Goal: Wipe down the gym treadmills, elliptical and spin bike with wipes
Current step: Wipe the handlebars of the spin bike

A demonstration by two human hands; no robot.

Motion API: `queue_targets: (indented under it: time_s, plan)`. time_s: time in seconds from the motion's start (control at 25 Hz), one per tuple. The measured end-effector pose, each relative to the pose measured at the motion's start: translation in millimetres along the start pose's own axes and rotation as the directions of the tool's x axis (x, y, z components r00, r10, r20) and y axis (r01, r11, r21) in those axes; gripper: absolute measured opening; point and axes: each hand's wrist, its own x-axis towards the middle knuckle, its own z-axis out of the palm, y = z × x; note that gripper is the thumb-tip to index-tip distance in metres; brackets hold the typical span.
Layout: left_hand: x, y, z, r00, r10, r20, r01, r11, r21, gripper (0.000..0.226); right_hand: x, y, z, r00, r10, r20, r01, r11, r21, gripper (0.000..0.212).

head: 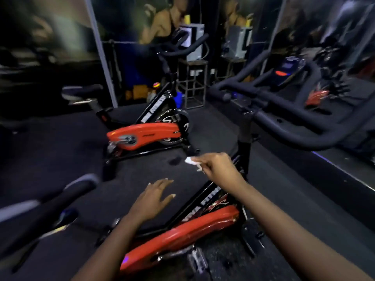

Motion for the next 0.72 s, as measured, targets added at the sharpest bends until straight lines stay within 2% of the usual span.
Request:
queue_targets:
  time_s: [0.08,0.16,0.24,0.32,0.4,0.52,0.72]
  plan:
    - [-54.4,-29.8,1.9,0.988,-0.155,0.013,0.154,0.987,0.054,0.053,-15.3,-26.0,43.4,0.978,-0.006,0.209,-0.005,0.999,0.050,0.032]
    - [-108.1,-57.0,2.0,0.956,-0.294,0.005,0.292,0.953,0.083,0.052,-28.9,-54.5,86.1,0.909,-0.054,0.413,0.014,0.995,0.101,0.031]
    - [-161.9,-76.7,-0.1,0.903,-0.429,-0.008,0.428,0.900,0.089,0.052,-40.6,-87.0,126.8,0.844,-0.149,0.516,0.070,0.983,0.170,0.030]
    - [-209.0,-88.1,-1.9,0.832,-0.555,0.005,0.551,0.828,0.105,0.054,-50.7,-120.6,159.0,0.791,-0.242,0.561,0.103,0.958,0.269,0.029]
    - [-261.8,-98.7,-3.3,0.732,-0.681,0.022,0.677,0.730,0.093,0.057,-60.3,-159.8,196.0,0.699,-0.357,0.620,0.126,0.915,0.383,0.030]
    - [-335.8,-118.6,-5.2,0.601,-0.799,0.041,0.798,0.602,0.033,0.060,-72.6,-222.1,244.4,0.560,-0.436,0.705,0.151,0.890,0.430,0.031]
    - [-439.9,-177.0,-24.2,0.459,-0.888,0.025,0.888,0.459,-0.006,0.058,-78.7,-331.1,319.7,0.457,-0.523,0.720,0.143,0.842,0.521,0.035]
